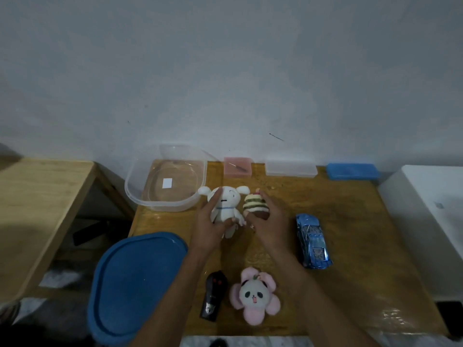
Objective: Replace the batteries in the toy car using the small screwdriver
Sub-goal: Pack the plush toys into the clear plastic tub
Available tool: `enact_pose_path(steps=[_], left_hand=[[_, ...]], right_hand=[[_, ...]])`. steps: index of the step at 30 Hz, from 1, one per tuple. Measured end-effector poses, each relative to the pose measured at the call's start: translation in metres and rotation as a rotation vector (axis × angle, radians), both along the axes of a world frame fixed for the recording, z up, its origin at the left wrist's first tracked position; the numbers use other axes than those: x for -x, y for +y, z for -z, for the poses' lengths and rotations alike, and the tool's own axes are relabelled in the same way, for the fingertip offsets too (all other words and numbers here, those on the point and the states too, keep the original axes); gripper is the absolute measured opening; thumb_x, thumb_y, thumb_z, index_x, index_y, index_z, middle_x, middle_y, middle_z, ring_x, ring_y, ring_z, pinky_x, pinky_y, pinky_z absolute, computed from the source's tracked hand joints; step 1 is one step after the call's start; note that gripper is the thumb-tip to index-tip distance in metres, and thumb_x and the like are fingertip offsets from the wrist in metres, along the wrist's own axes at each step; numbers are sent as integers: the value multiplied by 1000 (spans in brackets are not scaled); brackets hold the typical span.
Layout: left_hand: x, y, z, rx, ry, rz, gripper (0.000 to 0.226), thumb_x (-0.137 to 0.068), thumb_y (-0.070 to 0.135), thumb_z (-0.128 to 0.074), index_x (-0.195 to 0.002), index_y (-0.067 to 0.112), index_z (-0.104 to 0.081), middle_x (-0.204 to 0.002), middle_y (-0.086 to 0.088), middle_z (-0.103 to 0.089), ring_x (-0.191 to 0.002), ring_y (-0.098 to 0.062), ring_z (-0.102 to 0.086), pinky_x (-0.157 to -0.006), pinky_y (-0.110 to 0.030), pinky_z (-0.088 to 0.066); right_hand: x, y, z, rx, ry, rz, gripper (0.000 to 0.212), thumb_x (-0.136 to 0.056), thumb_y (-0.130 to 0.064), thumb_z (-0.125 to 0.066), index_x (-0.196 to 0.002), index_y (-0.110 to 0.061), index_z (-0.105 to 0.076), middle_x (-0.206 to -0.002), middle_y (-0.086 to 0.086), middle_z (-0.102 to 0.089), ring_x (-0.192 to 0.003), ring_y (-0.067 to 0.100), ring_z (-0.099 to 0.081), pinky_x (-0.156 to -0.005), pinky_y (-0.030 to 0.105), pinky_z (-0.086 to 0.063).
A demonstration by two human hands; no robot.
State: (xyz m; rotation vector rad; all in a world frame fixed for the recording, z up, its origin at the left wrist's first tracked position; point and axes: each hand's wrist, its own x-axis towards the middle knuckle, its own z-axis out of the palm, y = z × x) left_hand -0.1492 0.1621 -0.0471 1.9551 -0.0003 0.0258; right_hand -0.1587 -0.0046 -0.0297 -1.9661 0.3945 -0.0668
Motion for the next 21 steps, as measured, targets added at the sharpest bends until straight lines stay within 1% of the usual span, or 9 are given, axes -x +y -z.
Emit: enact_pose_path(steps=[1, 3, 4, 8, 12, 15, 17, 19, 21], left_hand=[[-5, 0, -11, -2, -29, -5, 84, -79, 9, -84, -150, 32, -45, -141, -6, -51, -123, -15, -49, -87, -5, -44], [-15, 3, -33, -21, -88, -15, 85, -78, 17, -85, -151, 33, -44, -136, -5, -52, -121, -14, -48, -92, -20, -46], [-20, 7, -43, -22, -114, -22, 85, -78, 20, -86, -151, 33, -44, -132, -3, -53, -118, -12, -48, -92, -22, -44], [-46, 38, -72, -18, -178, -62, 87, -76, 24, -88, -151, 33, -45, -129, 5, -55, -117, -10, -51, -93, -24, -46], [-71, 84, -86, -51, -192, -127, 84, -77, 20, -86, -150, 30, -46, -130, 4, -57, -116, -6, -51, -93, -23, -42], [-93, 123, -78, -59, -144, -155, 84, -78, 21, -86, -150, 38, -45, -138, -1, -58, -121, -16, -56, -101, -40, -50], [-106, 145, -67, -56, -101, -168, 85, -79, 21, -85, -149, 42, -44, -141, -1, -58, -120, -20, -60, -101, -47, -53], [-115, 163, -55, -47, -65, -176, 85, -79, 19, -85, -150, 40, -44, -143, -1, -57, -121, -20, -59, -102, -46, -53], [-124, 174, -41, -32, -30, -175, 85, -79, 17, -85, -150, 37, -44, -145, 0, -55, -124, -19, -57, -105, -41, -51]], right_hand=[[-6, 0, -8, -22, -31, -10, 75, -78, -25, -83, -143, -43, -49, -132, -9, -62, -113, 13, -64, -90, 40, -60], [-18, 5, -25, -44, -80, -39, 72, -80, -24, -82, -141, -46, -50, -132, -8, -61, -113, 12, -63, -88, 40, -61], [-24, 9, -34, -39, -109, -49, 71, -80, -24, -82, -140, -46, -51, -132, -8, -60, -113, 12, -63, -87, 38, -61], [-52, 36, -63, -50, -241, -89, 66, -81, -24, -82, -139, -40, -54, -131, -9, -60, -115, 11, -60, -92, 35, -59], [-84, 80, -77, -32, -293, -139, 65, -83, -26, -80, -140, -38, -53, -131, -6, -58, -115, 10, -59, -93, 28, -57], [-107, 118, -74, -47, -271, -197, 67, -86, -25, -75, -147, -29, -49, -139, 0, -55, -120, 11, -56, -100, 30, -53], [-118, 139, -65, -34, -228, -240, 71, -85, -26, -69, -151, -29, -43, -138, -3, -56, -116, 8, -57, -99, 29, -52], [-126, 155, -53, -34, -179, -285, 72, -87, -18, -67, -152, -32, -40, -132, -4, -57, -107, 2, -56, -90, 18, -50], [-135, 166, -36, -3, -131, -299, 75, -90, -14, -69, -154, -33, -35, -138, -2, -52, -113, 4, -51, -86, 14, -46]])
